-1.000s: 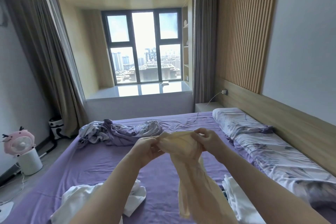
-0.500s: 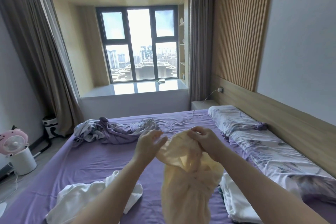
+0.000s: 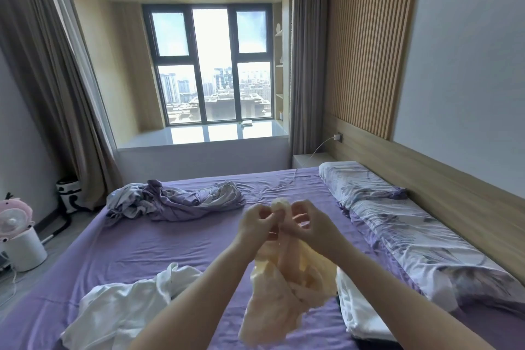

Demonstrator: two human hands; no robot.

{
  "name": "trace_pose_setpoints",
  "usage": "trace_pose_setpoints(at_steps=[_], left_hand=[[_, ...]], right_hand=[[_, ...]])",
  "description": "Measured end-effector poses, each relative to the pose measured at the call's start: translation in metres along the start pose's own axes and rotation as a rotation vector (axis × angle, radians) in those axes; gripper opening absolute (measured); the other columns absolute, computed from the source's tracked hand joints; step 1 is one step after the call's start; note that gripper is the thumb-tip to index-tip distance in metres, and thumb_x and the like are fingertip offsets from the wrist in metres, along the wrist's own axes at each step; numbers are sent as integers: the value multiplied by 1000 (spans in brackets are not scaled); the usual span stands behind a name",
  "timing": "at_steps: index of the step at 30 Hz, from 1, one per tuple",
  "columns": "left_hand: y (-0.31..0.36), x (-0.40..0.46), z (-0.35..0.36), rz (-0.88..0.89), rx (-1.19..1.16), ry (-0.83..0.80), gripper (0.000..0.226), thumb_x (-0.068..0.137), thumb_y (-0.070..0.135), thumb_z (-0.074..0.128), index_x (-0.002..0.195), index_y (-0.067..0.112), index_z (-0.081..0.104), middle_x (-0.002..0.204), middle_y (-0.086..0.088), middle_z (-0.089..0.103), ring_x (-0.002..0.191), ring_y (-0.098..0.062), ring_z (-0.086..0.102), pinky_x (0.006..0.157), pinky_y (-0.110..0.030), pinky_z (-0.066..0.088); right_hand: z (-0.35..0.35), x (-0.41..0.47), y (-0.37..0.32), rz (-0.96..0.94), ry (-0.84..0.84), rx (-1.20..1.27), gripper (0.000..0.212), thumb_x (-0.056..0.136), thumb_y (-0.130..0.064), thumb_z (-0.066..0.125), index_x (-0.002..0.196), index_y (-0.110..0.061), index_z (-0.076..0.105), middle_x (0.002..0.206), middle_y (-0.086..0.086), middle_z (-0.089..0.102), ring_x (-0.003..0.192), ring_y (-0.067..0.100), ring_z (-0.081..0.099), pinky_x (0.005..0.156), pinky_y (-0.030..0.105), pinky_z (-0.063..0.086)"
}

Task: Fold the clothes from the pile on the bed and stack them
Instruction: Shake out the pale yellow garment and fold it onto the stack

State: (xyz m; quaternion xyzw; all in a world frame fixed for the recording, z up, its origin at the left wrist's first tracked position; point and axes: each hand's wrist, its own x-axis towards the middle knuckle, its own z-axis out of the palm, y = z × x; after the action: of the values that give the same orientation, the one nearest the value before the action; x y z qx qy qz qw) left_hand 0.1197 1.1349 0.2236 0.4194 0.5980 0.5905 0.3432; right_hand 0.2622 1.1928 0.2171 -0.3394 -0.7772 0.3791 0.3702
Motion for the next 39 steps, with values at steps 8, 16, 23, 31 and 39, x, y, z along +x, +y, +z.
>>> trace_pose_setpoints(at_steps=[8, 16, 23, 31, 39], left_hand=[[-2, 7, -26, 24, 128, 14, 11, 84, 8, 69, 84, 8, 58, 71, -10, 61, 52, -15, 59, 58, -33, 54], [-18, -18, -35, 274, 488, 135, 17, 77, 25, 75, 78, 21, 59, 77, 3, 61, 70, -14, 55, 68, -28, 45], [-21, -29, -30, 98, 400, -28, 18, 77, 23, 76, 85, 19, 60, 68, 7, 55, 58, -5, 46, 55, -19, 37], [-15, -38, -33, -3, 101, -13, 26, 85, 25, 69, 80, -1, 70, 69, -7, 59, 67, -14, 50, 62, -31, 40], [-6, -43, -36, -163, -220, 55, 16, 92, 17, 60, 83, 4, 64, 72, -9, 60, 63, -18, 55, 57, -28, 48]], right_hand=[[-2, 0, 11, 12, 2, -24, 9, 86, -14, 64, 82, -21, 68, 68, -12, 64, 64, 3, 57, 70, 22, 45], [22, 7, -16, 234, -5, 380, 11, 96, -12, 47, 87, -13, 54, 84, 11, 58, 71, 22, 57, 53, 30, 49], [30, 3, -18, 245, 109, 419, 6, 94, -19, 53, 95, -13, 51, 88, 13, 62, 73, 22, 61, 62, 37, 52], [32, -24, -4, 87, -72, 71, 8, 81, -28, 71, 85, -21, 67, 80, -3, 69, 80, 12, 65, 68, 20, 47], [37, -54, -2, 157, -51, 162, 18, 84, -34, 67, 99, -25, 61, 91, -8, 68, 87, 8, 65, 71, 12, 48]])
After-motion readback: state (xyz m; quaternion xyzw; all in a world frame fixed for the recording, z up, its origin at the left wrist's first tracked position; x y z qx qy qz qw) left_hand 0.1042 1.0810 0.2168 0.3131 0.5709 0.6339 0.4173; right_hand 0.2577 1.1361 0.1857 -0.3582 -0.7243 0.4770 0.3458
